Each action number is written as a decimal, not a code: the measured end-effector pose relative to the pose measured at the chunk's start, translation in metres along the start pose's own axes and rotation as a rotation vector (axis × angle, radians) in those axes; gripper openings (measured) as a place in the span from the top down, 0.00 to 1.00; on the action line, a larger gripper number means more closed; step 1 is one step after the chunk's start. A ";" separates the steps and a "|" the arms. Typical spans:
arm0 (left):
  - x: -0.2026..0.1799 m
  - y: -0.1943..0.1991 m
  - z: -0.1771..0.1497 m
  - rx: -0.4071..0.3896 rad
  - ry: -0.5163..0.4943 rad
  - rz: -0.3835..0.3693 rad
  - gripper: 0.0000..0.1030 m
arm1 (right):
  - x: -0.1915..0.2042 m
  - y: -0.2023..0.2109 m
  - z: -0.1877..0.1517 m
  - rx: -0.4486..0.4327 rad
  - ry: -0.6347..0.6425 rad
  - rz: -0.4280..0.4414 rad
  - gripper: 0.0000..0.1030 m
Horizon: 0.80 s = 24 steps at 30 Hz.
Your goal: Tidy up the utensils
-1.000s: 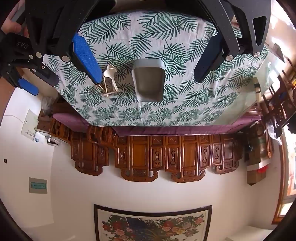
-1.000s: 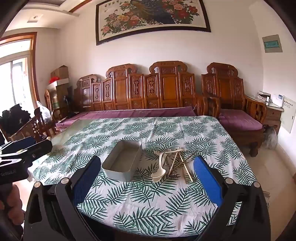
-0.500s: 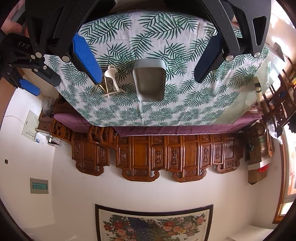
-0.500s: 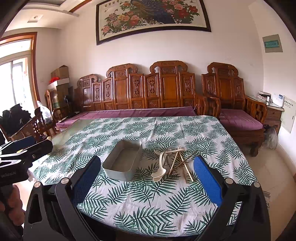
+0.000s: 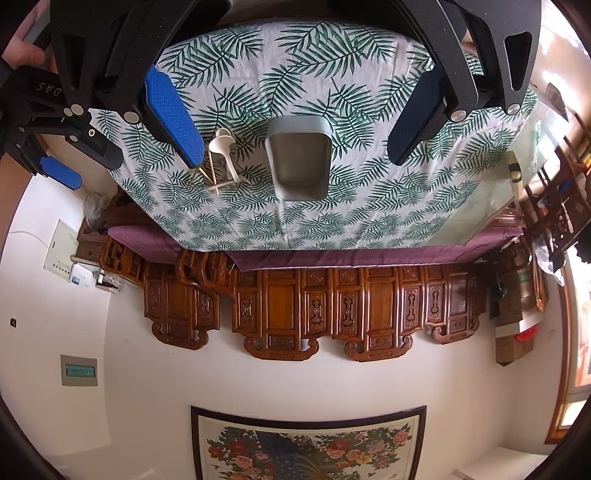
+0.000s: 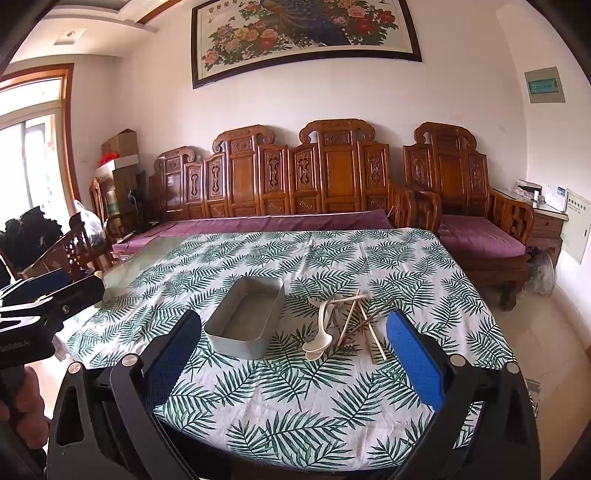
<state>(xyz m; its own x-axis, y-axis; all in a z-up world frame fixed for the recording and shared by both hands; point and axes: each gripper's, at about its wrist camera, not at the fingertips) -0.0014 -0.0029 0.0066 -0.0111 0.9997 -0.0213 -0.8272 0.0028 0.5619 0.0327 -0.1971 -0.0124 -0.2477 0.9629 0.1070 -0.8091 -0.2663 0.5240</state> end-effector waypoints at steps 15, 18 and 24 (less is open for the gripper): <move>-0.001 0.000 0.001 -0.004 -0.006 -0.002 0.06 | 0.000 -0.003 -0.001 0.001 -0.001 0.000 0.03; -0.001 -0.001 0.001 -0.003 -0.005 -0.003 0.06 | 0.000 -0.003 -0.001 0.001 -0.001 0.000 0.03; -0.001 0.000 0.001 -0.004 -0.005 -0.002 0.06 | 0.000 -0.003 -0.001 0.001 -0.001 0.000 0.03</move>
Point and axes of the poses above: each gripper's, at about its wrist camera, not at the fingertips, and y roughly against the way its jaws point, x to its left, z to its top, and after that the axes turned 6 degrees about x, right-handed
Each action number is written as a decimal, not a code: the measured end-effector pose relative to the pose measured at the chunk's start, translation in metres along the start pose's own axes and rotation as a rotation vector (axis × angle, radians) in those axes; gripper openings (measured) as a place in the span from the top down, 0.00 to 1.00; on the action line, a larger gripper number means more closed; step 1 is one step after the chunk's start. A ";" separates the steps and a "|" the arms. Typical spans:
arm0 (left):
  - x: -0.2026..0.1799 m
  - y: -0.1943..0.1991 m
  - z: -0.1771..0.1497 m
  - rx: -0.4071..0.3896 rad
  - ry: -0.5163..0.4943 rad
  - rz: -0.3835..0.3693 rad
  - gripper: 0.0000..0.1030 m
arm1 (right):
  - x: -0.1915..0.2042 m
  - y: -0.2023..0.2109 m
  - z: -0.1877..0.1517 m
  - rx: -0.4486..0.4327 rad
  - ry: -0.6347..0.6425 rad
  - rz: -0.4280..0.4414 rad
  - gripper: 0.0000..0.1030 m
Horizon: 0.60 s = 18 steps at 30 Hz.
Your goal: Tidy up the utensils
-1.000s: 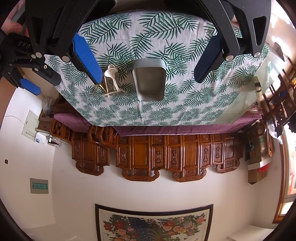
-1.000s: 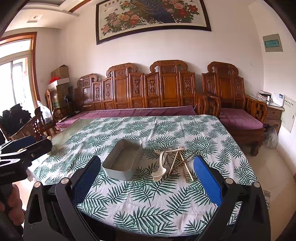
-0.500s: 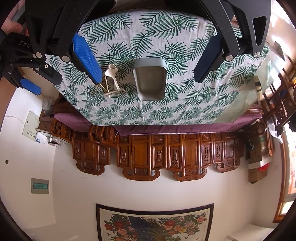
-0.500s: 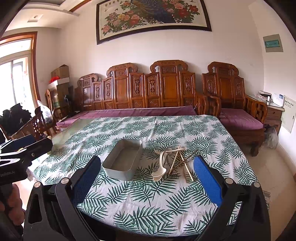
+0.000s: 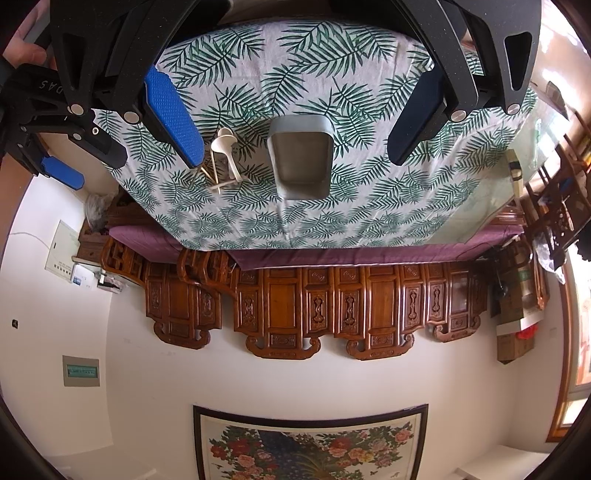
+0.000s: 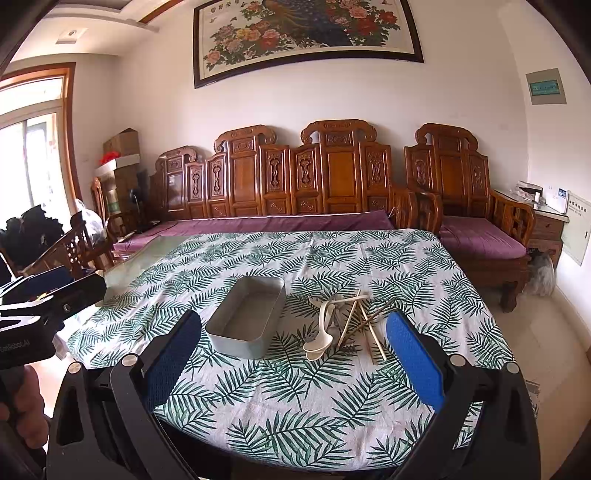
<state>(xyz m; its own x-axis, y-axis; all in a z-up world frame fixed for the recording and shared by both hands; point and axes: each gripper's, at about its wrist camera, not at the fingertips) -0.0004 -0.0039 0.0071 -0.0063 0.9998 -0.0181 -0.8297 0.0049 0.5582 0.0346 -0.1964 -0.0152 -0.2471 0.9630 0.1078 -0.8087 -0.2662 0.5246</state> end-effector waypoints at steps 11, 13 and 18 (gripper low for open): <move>-0.004 0.000 -0.001 -0.003 -0.006 0.000 0.06 | 0.003 0.003 0.000 -0.001 0.004 0.004 0.03; -0.004 0.000 -0.001 -0.004 -0.007 0.000 0.06 | 0.002 0.002 0.001 0.000 0.002 0.004 0.03; -0.004 -0.001 -0.001 -0.003 -0.006 -0.001 0.06 | 0.001 0.004 0.000 0.003 0.003 0.007 0.03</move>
Point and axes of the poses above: each gripper's, at about its wrist camera, not at the fingertips, and y roughly against the way its jaws point, x to its left, z to its top, and after that the axes turned 6 degrees about x, right-handed
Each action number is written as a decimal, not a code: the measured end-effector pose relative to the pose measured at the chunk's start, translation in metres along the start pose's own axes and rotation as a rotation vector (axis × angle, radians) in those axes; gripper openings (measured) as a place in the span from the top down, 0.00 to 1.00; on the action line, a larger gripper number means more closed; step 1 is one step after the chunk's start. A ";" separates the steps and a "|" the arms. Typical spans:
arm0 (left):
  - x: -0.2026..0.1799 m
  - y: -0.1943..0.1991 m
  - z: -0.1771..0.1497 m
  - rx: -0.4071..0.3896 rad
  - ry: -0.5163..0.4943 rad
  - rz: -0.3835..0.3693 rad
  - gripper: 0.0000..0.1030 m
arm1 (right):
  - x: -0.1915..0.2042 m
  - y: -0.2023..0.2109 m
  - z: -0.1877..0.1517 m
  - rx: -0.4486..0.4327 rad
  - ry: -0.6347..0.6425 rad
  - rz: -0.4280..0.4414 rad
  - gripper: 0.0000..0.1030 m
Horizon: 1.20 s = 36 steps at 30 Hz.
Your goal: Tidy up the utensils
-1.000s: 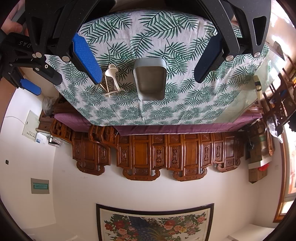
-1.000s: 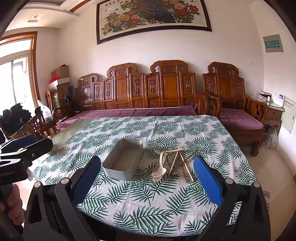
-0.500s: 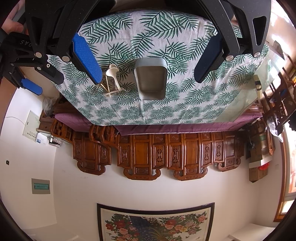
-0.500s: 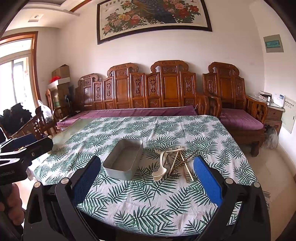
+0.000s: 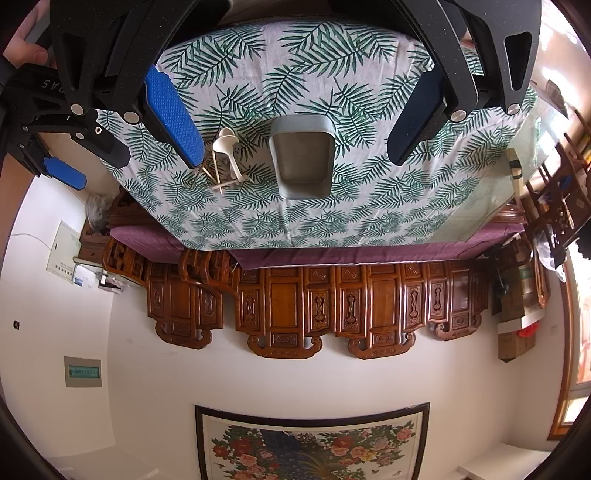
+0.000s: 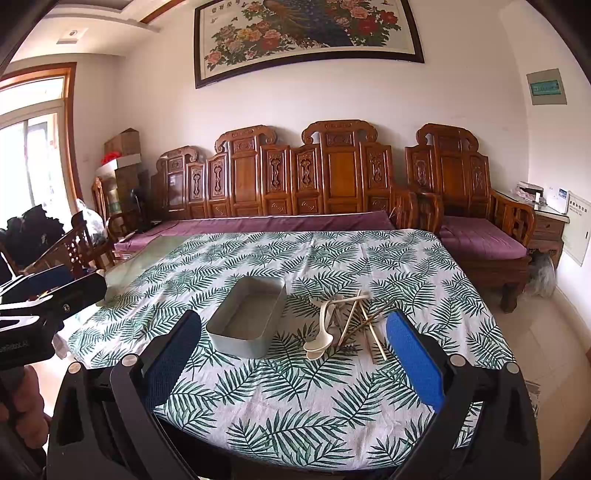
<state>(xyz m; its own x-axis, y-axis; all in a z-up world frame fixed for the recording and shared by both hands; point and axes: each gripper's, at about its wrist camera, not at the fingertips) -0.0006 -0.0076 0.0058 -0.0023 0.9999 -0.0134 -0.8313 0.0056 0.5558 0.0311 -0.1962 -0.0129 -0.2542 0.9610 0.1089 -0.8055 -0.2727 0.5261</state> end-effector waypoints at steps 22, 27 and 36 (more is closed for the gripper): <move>-0.009 -0.070 -0.012 0.118 -0.045 -0.047 0.06 | -0.033 -0.062 -0.014 0.106 0.002 -0.025 0.03; -0.019 -0.099 -0.012 0.158 -0.083 -0.073 0.06 | -0.044 -0.083 -0.016 0.136 0.006 -0.027 0.03; -0.040 -0.139 -0.010 0.215 -0.147 -0.098 0.06 | -0.077 -0.119 -0.010 0.179 0.042 -0.074 0.08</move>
Point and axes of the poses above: each gripper's, at about its wrist camera, not at the fingertips, and y roughly against the way its jaws point, x to its left, z to its top, and after that the axes turned 6 degrees about x, right-handed
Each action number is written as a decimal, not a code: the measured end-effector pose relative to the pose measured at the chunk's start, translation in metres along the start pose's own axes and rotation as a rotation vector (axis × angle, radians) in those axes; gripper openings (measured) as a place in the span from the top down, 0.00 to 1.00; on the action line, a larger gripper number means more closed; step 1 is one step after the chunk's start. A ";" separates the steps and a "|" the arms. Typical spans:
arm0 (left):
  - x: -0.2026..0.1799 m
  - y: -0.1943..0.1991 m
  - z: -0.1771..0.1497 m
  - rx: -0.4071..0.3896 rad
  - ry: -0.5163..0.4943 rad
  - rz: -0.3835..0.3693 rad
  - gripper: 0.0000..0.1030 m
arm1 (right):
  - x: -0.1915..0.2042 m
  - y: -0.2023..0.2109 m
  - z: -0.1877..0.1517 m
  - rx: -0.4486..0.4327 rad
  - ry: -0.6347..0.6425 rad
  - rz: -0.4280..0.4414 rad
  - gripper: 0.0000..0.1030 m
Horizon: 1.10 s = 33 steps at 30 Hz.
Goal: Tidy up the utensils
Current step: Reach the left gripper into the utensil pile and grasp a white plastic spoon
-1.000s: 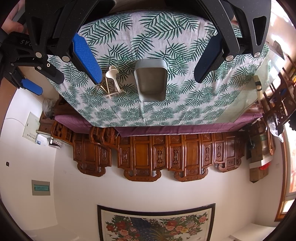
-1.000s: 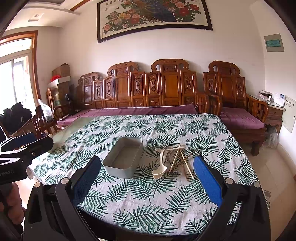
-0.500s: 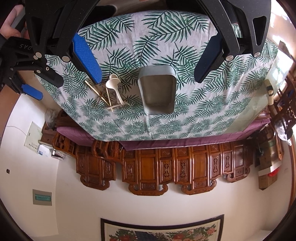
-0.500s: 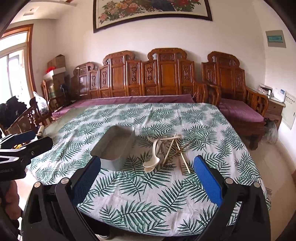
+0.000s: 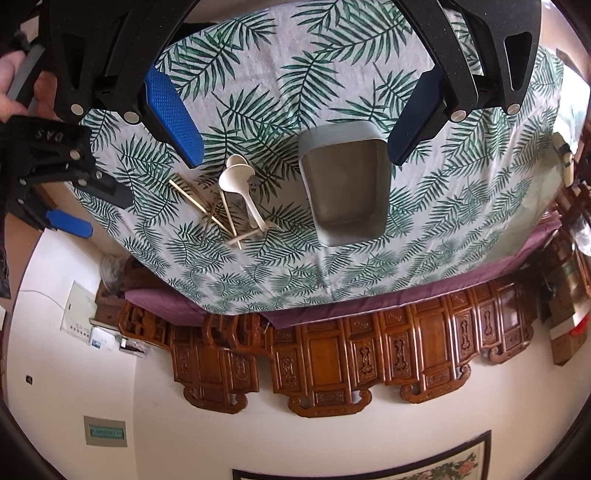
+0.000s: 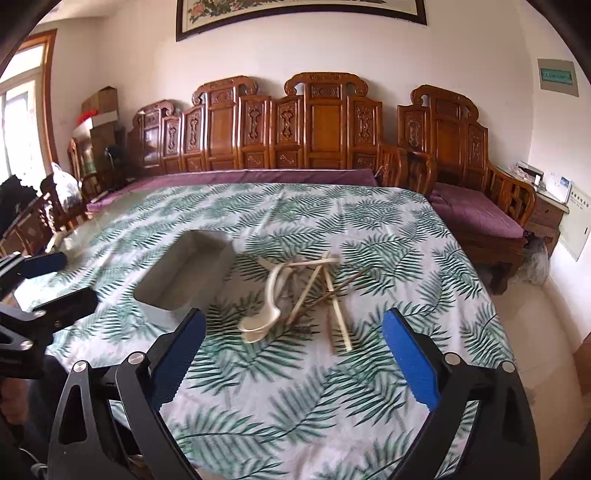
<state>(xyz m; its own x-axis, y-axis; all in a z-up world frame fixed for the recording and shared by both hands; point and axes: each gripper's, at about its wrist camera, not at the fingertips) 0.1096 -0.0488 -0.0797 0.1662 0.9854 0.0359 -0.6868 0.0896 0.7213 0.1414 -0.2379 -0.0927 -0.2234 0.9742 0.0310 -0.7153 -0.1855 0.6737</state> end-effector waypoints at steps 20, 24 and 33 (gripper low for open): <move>-0.059 -0.120 0.016 0.190 -0.091 -0.091 0.25 | -0.084 -0.129 0.015 0.189 -0.052 0.069 0.31; -0.070 -0.143 0.020 0.227 -0.106 -0.093 0.29 | -0.099 -0.140 0.009 0.218 -0.087 0.073 0.32; -0.081 -0.185 0.039 0.281 -0.109 -0.088 0.39 | -0.101 -0.153 0.001 0.254 -0.086 0.075 0.32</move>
<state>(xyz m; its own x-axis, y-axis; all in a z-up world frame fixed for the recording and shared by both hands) 0.2510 -0.1504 -0.1887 0.3014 0.9531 0.0277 -0.4466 0.1155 0.8873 0.2741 -0.3081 -0.1977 -0.2051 0.9682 0.1430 -0.5073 -0.2301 0.8305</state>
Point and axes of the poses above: each gripper's, at about its wrist camera, not at the fingertips, and y roughly against the way its jaws point, x to its left, z to its top, and after that the axes turned 6 degrees about x, right-handed
